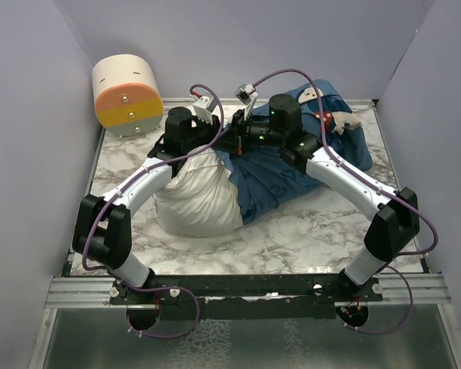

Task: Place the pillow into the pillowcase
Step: Stuff the pillow into the pillowcase.

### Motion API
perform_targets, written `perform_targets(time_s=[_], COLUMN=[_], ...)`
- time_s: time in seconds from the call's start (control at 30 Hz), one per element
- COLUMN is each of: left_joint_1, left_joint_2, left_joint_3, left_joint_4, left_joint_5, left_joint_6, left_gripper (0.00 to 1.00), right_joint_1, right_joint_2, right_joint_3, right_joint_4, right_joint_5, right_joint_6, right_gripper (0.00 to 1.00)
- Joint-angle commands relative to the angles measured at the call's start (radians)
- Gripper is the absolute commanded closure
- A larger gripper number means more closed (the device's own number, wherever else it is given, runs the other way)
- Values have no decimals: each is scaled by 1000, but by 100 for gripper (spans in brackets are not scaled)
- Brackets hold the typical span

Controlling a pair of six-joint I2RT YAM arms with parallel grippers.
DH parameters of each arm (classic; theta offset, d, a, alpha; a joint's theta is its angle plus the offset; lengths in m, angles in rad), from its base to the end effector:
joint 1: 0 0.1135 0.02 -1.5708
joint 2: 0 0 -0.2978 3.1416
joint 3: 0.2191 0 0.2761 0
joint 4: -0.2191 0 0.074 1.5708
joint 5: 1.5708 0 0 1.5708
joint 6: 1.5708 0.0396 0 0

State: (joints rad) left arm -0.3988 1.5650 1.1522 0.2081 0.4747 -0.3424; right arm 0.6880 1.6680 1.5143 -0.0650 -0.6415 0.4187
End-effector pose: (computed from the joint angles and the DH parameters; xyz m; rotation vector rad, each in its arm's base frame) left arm 0.3580 -0.1705 0.3359 0.4091 1.8079 -0.9461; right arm 0.3153 0.2898 0.4050 -0.7544 1.8090 1.3337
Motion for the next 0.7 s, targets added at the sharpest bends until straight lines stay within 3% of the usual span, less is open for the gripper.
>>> perform_targets(time_s=[0.0, 0.07, 0.2, 0.3, 0.53, 0.67], left_joint_1=[-56, -37, 24, 51, 109, 109], left_joint_2=[-28, -40, -114, -214, -434, -566], left_joint_3=[21, 34, 48, 59, 135, 75], left_joint_4=[78, 24, -116, -229, -493, -544], left_joint_5=[67, 59, -64, -196, -368, -282], left_joint_6=[18, 45, 105, 186, 293, 297], left_gripper=[100, 94, 50, 27, 17, 15], right_joint_1=[-47, -101, -197, -241, -255, -258], right_joint_2=[-76, -104, -143, -153, -136, -129], right_joint_3=[-105, -208, -339, -397, -418, -415], right_joint_4=[222, 255, 280, 300, 331, 338], right_joint_5=[-40, -22, -5, -11, -17, -21], right_joint_6=[73, 91, 96, 98, 108, 109], right_gripper=[99, 99, 99, 99, 99, 99])
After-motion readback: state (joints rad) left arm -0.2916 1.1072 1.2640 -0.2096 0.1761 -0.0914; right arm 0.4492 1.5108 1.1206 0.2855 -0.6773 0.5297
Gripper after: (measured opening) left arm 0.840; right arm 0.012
